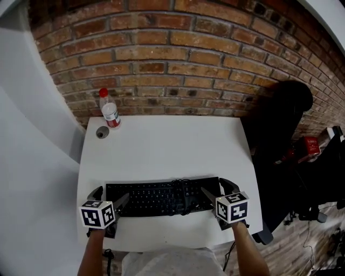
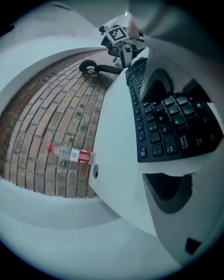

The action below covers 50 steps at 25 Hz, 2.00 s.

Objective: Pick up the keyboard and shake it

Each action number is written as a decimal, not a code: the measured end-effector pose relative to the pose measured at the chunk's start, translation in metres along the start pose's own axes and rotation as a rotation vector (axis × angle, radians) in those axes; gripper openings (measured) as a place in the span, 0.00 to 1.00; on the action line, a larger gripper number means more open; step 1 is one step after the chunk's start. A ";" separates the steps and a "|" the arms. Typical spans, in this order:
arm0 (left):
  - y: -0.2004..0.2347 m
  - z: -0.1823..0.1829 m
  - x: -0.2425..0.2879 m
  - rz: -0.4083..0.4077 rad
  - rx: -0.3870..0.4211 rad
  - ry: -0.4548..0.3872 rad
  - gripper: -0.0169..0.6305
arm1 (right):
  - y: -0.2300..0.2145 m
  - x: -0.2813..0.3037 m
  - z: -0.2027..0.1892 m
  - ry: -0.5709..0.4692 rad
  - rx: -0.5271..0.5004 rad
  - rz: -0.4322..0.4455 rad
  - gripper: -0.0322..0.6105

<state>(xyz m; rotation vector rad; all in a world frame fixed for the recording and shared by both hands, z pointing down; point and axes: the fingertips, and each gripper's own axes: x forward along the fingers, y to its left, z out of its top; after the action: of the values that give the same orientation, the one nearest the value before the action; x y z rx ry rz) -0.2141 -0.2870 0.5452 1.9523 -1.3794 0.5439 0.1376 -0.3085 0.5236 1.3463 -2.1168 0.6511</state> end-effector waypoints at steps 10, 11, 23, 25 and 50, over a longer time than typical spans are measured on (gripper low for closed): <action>0.000 0.002 0.018 0.018 -0.029 0.032 0.82 | -0.018 0.015 -0.013 0.061 0.131 0.101 0.73; 0.000 0.002 0.019 0.020 -0.032 0.035 0.82 | -0.018 0.016 -0.013 0.063 0.137 0.109 0.73; -0.004 -0.001 0.019 -0.001 -0.039 0.075 0.74 | -0.009 0.026 -0.018 0.129 0.137 0.177 0.69; -0.004 0.000 0.020 -0.005 -0.041 0.074 0.74 | -0.009 0.026 -0.018 0.138 0.137 0.186 0.68; -0.011 0.034 -0.009 0.021 0.013 -0.023 0.64 | -0.017 0.000 0.023 -0.020 0.163 0.159 0.52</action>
<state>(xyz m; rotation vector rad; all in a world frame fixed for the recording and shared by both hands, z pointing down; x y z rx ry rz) -0.2088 -0.3039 0.5133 1.9622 -1.4149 0.5432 0.1491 -0.3302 0.5081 1.2814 -2.2437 0.8950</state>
